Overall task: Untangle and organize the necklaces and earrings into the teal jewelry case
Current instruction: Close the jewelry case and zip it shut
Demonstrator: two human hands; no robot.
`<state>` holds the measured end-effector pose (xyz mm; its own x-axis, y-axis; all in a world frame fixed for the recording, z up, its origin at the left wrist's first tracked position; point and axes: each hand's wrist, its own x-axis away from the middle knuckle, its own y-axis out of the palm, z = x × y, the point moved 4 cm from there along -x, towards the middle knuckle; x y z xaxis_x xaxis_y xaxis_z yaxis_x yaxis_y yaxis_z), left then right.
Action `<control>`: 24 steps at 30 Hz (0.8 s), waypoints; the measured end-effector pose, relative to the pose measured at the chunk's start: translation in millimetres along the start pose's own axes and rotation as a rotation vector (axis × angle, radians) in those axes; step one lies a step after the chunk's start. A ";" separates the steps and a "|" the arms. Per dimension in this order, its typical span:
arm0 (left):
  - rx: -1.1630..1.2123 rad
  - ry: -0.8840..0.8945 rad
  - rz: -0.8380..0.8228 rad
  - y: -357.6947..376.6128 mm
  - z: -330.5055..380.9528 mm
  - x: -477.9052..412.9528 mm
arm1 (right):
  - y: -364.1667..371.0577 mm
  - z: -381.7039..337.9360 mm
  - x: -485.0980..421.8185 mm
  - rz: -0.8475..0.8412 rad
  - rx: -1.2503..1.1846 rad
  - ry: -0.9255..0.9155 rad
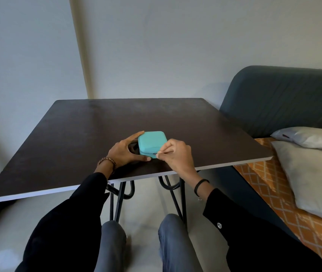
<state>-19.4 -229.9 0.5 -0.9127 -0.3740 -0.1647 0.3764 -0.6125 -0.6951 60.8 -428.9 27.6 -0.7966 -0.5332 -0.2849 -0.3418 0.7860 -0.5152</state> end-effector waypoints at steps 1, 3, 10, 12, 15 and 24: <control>0.001 0.002 -0.003 0.1 -0.4 -0.4 | -5.5 4.1 -0.4 0.010 -0.003 0.013; 0.011 0.005 -0.001 0.4 -1.1 -0.8 | -15.0 10.7 -2.5 0.020 -0.010 0.030; 0.019 0.013 -0.006 1.6 -3.0 -4.1 | -34.0 24.4 -20.6 0.019 0.035 -0.008; 0.019 0.019 -0.004 1.9 -3.5 -4.7 | -35.0 26.7 -26.7 0.025 0.044 -0.021; 0.017 0.022 0.002 3.2 -3.7 -5.3 | -35.3 32.1 -39.5 0.045 0.033 -0.028; 0.008 0.034 0.011 3.6 -10.3 -10.3 | -20.7 39.9 -90.0 0.051 0.041 -0.042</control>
<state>-10.2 -221.1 -7.5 -0.9132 -0.3568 -0.1966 0.3880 -0.6142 -0.6872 159.5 -409.6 31.6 -0.7902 -0.5065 -0.3450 -0.2801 0.7993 -0.5317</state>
